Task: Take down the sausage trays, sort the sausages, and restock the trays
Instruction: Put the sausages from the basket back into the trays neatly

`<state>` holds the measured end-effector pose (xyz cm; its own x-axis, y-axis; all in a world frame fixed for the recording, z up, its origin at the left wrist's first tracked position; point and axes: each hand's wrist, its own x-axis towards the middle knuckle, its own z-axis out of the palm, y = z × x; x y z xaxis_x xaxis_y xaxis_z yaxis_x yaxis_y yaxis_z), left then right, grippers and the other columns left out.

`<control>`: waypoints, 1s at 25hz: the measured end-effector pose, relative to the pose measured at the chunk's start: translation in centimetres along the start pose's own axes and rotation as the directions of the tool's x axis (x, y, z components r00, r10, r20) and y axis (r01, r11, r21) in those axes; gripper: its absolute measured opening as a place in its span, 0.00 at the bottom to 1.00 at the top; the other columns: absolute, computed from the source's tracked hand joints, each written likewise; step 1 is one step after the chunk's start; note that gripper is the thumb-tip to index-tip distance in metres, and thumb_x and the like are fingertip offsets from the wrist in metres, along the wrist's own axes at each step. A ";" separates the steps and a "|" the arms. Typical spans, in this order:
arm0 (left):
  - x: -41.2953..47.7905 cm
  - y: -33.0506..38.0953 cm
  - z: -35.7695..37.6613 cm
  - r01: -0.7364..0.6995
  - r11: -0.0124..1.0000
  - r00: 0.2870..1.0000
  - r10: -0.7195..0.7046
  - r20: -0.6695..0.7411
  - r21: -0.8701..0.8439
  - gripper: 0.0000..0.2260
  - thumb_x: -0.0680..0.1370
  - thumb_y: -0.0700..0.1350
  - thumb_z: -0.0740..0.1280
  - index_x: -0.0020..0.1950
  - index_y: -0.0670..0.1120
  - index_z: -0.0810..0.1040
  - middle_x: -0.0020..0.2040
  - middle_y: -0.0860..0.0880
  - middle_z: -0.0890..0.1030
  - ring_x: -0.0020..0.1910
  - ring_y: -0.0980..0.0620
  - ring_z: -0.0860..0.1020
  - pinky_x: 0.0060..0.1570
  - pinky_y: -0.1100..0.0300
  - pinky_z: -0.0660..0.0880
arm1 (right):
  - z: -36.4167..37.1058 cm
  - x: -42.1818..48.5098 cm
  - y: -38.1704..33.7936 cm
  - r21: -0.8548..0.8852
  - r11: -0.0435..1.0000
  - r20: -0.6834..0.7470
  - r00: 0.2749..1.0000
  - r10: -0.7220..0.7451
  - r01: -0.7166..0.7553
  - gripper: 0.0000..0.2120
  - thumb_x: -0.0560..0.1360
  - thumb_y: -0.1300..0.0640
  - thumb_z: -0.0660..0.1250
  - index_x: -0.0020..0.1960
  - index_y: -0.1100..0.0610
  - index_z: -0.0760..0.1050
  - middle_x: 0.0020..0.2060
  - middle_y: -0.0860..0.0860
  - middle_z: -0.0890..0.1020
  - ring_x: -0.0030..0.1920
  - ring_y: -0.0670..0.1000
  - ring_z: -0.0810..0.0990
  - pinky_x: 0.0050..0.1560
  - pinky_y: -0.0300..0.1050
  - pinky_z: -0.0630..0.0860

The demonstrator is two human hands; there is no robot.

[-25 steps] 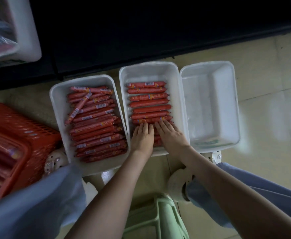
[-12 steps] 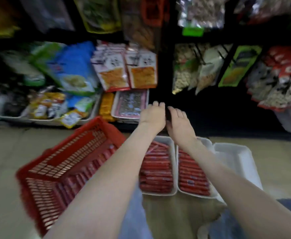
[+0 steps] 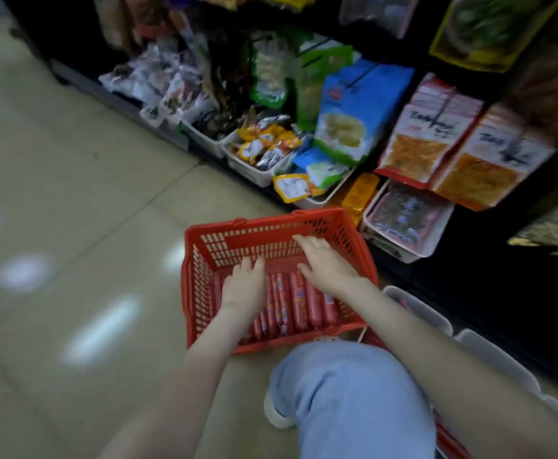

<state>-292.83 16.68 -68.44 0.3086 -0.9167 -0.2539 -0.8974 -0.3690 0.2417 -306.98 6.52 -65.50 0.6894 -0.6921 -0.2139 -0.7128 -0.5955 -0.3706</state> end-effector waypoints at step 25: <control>10.7 -3.6 22.1 0.574 0.811 0.788 -0.585 0.191 0.114 0.35 0.80 0.51 0.59 0.76 0.35 0.44 0.72 0.35 0.56 0.68 0.40 0.62 0.67 0.52 0.61 | 28.1 12.8 7.1 0.324 0.677 0.438 0.739 0.512 -0.661 0.29 0.66 0.44 0.75 0.59 0.61 0.75 0.55 0.58 0.79 0.56 0.58 0.78 0.53 0.45 0.74</control>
<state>-293.26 11.57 -92.69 0.7082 -0.4772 -0.5204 -0.5860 -0.8083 -0.0563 -299.55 4.94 -96.27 0.2012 -0.6380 -0.7433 -0.8965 0.1859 -0.4022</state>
